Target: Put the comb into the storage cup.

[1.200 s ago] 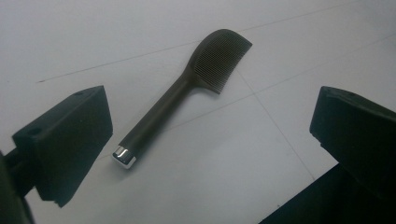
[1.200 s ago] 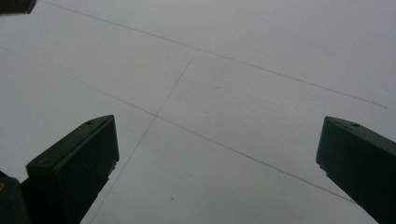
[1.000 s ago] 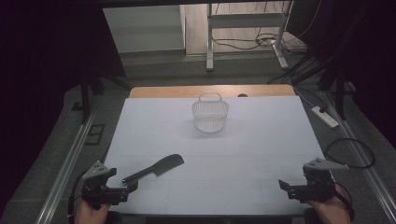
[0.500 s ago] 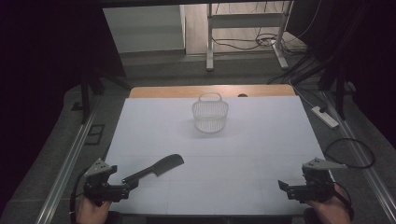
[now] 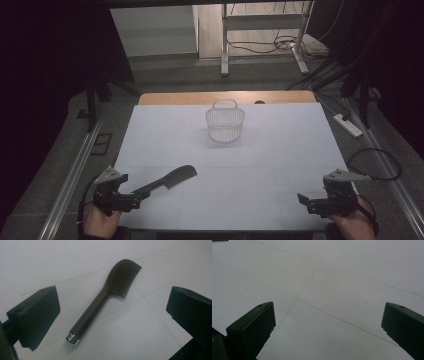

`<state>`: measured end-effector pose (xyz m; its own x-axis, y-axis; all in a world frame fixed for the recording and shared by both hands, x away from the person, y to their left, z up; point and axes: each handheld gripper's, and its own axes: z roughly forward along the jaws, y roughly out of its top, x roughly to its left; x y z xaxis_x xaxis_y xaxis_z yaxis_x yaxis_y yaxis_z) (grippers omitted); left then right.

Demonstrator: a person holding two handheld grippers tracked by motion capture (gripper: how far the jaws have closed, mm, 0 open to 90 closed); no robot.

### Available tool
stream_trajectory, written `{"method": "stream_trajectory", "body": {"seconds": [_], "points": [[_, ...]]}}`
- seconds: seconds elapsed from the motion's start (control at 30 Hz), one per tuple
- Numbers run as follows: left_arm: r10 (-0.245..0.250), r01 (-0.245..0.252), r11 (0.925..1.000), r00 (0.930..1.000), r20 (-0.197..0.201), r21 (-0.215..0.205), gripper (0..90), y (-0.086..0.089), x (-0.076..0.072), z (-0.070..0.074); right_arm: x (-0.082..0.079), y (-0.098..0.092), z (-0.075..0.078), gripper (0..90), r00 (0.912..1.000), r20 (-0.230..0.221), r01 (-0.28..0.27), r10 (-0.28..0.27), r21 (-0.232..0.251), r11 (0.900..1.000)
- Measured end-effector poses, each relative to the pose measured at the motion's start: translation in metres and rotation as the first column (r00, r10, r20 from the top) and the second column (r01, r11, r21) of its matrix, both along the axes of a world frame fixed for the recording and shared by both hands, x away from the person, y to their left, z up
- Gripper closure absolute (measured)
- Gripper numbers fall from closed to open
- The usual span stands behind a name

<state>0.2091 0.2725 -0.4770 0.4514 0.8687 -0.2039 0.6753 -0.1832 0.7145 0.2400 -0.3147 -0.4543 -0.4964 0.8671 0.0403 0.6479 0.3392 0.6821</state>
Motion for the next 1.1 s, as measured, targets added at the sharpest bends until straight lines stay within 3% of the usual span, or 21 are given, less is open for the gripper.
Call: {"method": "stream_trajectory", "body": {"seconds": [0.37, 1.1], "points": [[0.004, -0.004, 0.9996, 1.0000, -0.001, 0.030, 0.2, 0.000, 0.013, 0.001, 0.000, 0.000, 0.000, 0.0, 1.0000, -0.001, -0.002, 0.002, -0.004, 1.000], [0.010, -0.006, 0.9981, 0.9982, -0.058, 0.061, 0.0, -0.003, 0.045, 0.001, 0.000, 0.001, 0.000, 0.0, 1.0000, 0.000, -0.003, 0.003, -0.010, 1.000]]}}
